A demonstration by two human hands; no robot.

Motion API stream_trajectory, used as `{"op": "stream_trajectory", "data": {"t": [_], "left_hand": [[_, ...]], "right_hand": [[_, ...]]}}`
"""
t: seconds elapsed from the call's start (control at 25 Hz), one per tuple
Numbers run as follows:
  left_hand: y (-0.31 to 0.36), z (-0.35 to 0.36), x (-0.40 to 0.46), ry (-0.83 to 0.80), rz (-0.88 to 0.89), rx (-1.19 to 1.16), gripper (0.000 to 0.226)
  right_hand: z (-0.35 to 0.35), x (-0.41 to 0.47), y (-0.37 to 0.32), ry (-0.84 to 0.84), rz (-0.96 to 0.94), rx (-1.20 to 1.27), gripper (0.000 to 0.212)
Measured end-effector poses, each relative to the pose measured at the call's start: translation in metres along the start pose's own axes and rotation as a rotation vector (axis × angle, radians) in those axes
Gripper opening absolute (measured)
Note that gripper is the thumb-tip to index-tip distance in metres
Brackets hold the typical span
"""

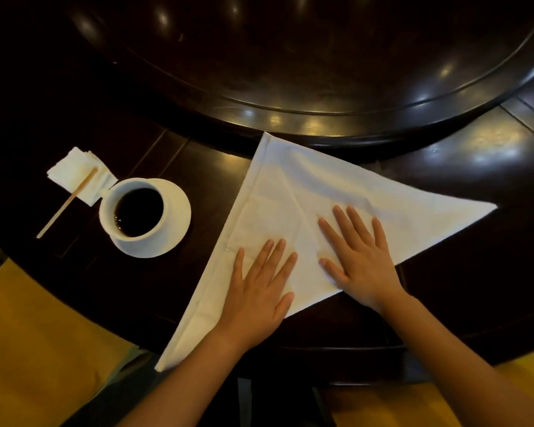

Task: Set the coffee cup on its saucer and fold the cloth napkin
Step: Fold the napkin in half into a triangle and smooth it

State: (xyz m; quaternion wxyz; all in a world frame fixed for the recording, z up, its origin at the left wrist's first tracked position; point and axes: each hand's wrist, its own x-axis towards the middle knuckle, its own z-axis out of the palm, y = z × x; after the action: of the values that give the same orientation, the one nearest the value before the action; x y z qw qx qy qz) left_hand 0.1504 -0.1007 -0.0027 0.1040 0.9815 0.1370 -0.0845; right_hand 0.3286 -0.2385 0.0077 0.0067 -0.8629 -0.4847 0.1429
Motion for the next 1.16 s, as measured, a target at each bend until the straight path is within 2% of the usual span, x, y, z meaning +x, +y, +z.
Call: {"op": "stream_trajectory", "data": {"t": [0.16, 0.36, 0.44, 0.52, 0.56, 0.68, 0.8, 1.0, 1.08, 1.16], "left_hand": [[-0.012, -0.001, -0.01, -0.016, 0.253, 0.014, 0.06], [-0.032, -0.002, -0.028, -0.057, 0.387, -0.024, 0.061], [-0.033, -0.004, -0.032, -0.038, 0.348, -0.101, 0.059], [-0.028, -0.006, -0.026, 0.003, 0.247, -0.16, 0.058], [-0.025, -0.007, -0.02, 0.021, 0.185, -0.18, 0.059], [-0.019, -0.015, 0.005, 0.056, -0.004, -0.233, 0.063], [-0.018, -0.025, 0.027, 0.102, -0.129, -0.316, 0.067], [-0.019, -0.024, 0.034, 0.136, -0.162, -0.356, 0.065], [-0.019, -0.025, 0.032, 0.142, -0.179, -0.394, 0.064], [-0.018, -0.03, 0.034, 0.156, -0.226, -0.494, 0.063]], "right_hand": [[0.015, -0.056, -0.017, 0.046, 0.139, 0.084, 0.065], [0.012, -0.093, -0.048, 0.094, 0.22, 0.19, 0.061], [-0.006, -0.072, -0.046, 0.236, 0.252, 0.296, 0.055], [-0.026, -0.03, -0.037, 0.39, 0.254, 0.342, 0.052], [-0.037, -0.007, -0.032, 0.415, 0.255, 0.34, 0.052], [-0.062, 0.053, -0.016, 0.288, 0.272, 0.362, 0.049], [-0.065, 0.081, -0.004, 0.192, 0.309, 0.391, 0.036], [-0.063, 0.083, -0.007, 0.304, 0.263, 0.334, 0.019], [-0.065, 0.076, -0.008, 0.419, 0.209, 0.308, 0.018], [-0.071, 0.069, -0.008, 0.535, 0.106, 0.382, 0.016]]}}
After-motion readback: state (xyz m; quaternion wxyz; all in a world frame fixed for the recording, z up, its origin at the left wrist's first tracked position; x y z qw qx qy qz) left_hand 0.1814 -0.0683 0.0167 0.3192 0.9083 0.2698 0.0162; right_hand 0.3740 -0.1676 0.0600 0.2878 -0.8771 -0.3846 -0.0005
